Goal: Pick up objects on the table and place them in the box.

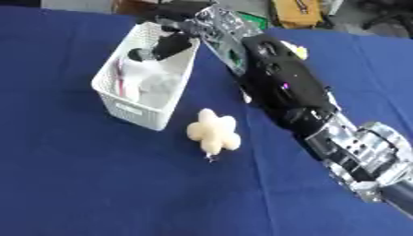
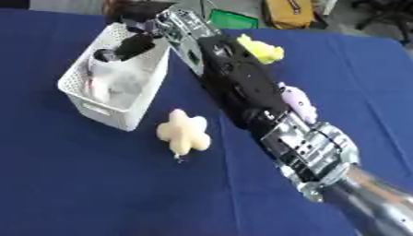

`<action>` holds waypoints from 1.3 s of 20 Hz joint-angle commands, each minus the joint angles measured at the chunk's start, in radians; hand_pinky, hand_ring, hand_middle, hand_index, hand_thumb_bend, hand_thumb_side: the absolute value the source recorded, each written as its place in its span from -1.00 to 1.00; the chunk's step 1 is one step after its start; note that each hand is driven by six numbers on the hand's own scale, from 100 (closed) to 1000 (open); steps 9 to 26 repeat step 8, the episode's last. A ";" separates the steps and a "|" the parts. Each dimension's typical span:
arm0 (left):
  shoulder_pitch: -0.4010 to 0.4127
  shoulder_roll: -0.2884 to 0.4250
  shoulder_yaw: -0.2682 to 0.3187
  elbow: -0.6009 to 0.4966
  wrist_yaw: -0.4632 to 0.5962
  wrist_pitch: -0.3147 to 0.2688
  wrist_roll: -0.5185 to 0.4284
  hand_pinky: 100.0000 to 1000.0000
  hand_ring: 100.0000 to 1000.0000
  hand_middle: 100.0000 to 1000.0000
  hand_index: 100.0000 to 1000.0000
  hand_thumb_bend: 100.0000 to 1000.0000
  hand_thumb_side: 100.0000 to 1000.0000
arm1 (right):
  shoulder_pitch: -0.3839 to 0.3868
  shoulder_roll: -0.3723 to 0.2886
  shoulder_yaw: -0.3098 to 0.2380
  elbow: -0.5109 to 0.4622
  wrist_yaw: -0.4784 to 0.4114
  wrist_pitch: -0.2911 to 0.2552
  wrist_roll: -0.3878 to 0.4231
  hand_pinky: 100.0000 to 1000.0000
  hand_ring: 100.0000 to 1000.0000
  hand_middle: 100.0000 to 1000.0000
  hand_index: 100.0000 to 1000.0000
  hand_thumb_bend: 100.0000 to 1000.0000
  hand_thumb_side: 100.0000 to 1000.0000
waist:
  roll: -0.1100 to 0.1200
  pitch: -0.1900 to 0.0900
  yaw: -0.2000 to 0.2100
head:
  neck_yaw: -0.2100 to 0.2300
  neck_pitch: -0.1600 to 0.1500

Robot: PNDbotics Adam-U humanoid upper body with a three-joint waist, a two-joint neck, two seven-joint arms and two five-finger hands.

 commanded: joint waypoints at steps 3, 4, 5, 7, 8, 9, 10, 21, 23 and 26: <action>-0.004 0.022 0.009 -0.013 0.000 -0.001 0.006 0.65 0.88 0.74 0.66 -1.00 0.45 | -0.018 -0.032 -0.016 -0.067 -0.055 0.016 -0.034 0.93 1.00 0.73 0.94 -0.46 0.95 | 0.014 -0.037 -0.009 | 0.008 0.001; -0.001 0.022 0.010 -0.013 -0.001 0.000 0.006 0.65 0.88 0.74 0.66 -1.00 0.45 | -0.015 -0.042 -0.015 -0.094 -0.067 0.027 -0.056 0.84 0.96 0.55 0.75 -0.83 0.86 | 0.014 -0.040 -0.013 | 0.011 0.003; 0.006 0.024 0.011 -0.013 -0.003 0.002 0.006 0.65 0.88 0.74 0.66 -1.00 0.45 | -0.009 -0.062 -0.013 -0.143 -0.079 0.041 -0.087 0.82 0.94 0.53 0.67 -0.91 0.85 | 0.015 -0.044 -0.019 | 0.018 0.007; 0.016 0.029 0.015 -0.013 -0.006 0.005 0.008 0.65 0.88 0.74 0.66 -1.00 0.45 | 0.014 -0.106 0.002 -0.248 -0.111 0.071 -0.116 0.82 0.94 0.52 0.61 -1.00 0.78 | 0.016 -0.051 -0.030 | 0.029 0.013; 0.020 0.031 0.016 -0.013 -0.008 0.006 0.009 0.65 0.88 0.74 0.66 -1.00 0.46 | 0.026 -0.127 0.009 -0.298 -0.131 0.086 -0.112 0.82 0.94 0.51 0.58 -1.00 0.76 | 0.016 -0.054 -0.035 | 0.033 0.015; 0.020 0.031 0.016 -0.013 -0.008 0.006 0.009 0.65 0.88 0.74 0.66 -1.00 0.46 | 0.026 -0.127 0.009 -0.298 -0.131 0.086 -0.112 0.82 0.94 0.51 0.58 -1.00 0.76 | 0.016 -0.054 -0.035 | 0.033 0.015; 0.020 0.031 0.016 -0.013 -0.008 0.006 0.009 0.65 0.88 0.74 0.66 -1.00 0.46 | 0.026 -0.127 0.009 -0.298 -0.131 0.086 -0.112 0.82 0.94 0.51 0.58 -1.00 0.76 | 0.016 -0.054 -0.035 | 0.033 0.015; 0.020 0.031 0.016 -0.013 -0.008 0.006 0.009 0.65 0.88 0.74 0.66 -1.00 0.46 | 0.026 -0.127 0.009 -0.298 -0.131 0.086 -0.112 0.82 0.94 0.51 0.58 -1.00 0.76 | 0.016 -0.054 -0.035 | 0.033 0.015; 0.020 0.031 0.016 -0.013 -0.008 0.006 0.009 0.65 0.88 0.74 0.66 -1.00 0.46 | 0.026 -0.127 0.009 -0.298 -0.131 0.086 -0.112 0.82 0.94 0.51 0.58 -1.00 0.76 | 0.016 -0.054 -0.035 | 0.033 0.015; 0.020 0.031 0.016 -0.013 -0.008 0.006 0.009 0.65 0.88 0.74 0.66 -1.00 0.46 | 0.026 -0.127 0.009 -0.298 -0.131 0.086 -0.112 0.82 0.94 0.51 0.58 -1.00 0.76 | 0.016 -0.054 -0.035 | 0.033 0.015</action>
